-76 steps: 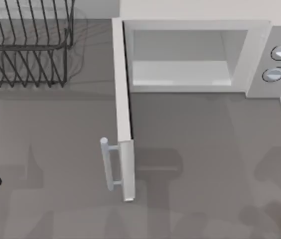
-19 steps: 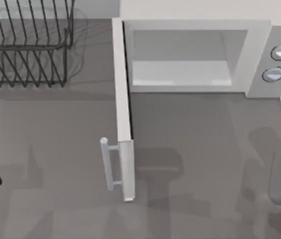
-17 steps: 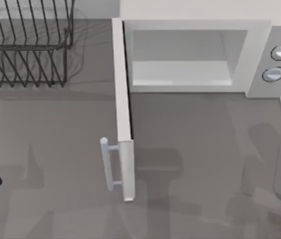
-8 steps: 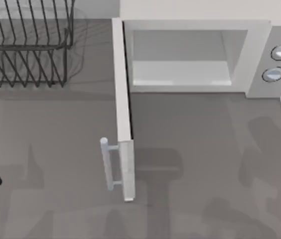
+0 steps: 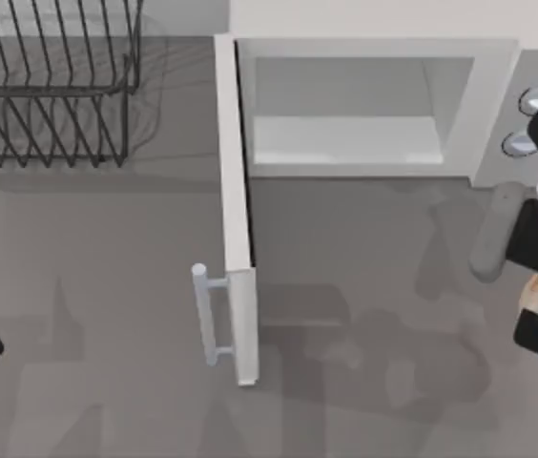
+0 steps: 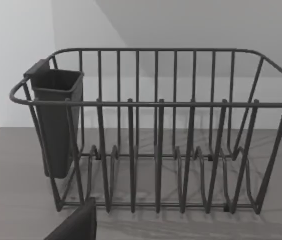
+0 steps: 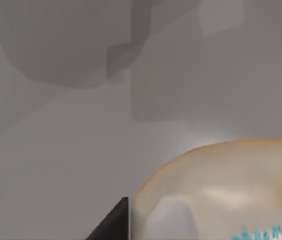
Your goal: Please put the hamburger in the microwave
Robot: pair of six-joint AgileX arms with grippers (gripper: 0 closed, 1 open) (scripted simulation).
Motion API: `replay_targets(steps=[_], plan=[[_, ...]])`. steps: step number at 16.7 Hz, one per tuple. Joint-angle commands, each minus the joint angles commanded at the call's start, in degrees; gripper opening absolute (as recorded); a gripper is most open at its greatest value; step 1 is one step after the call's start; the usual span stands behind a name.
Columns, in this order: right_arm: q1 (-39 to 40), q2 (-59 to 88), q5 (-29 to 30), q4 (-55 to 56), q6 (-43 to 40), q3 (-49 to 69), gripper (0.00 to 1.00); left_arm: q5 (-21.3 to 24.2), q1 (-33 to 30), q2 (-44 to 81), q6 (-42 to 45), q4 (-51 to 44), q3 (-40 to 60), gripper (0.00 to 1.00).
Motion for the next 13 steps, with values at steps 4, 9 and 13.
replay_targets(steps=[4,9,13], plan=[[4.4,13.2,7.0,19.1,12.8,5.3,0.00,0.0,0.0,0.0,0.0,0.0,0.0,1.00],[9.9,29.4,16.8,47.5,31.7,11.7,0.00,0.0,0.0,0.0,0.0,0.0,0.0,1.00],[13.4,39.5,24.1,67.5,46.1,16.2,0.00,0.0,0.0,0.0,0.0,0.0,0.0,1.00]])
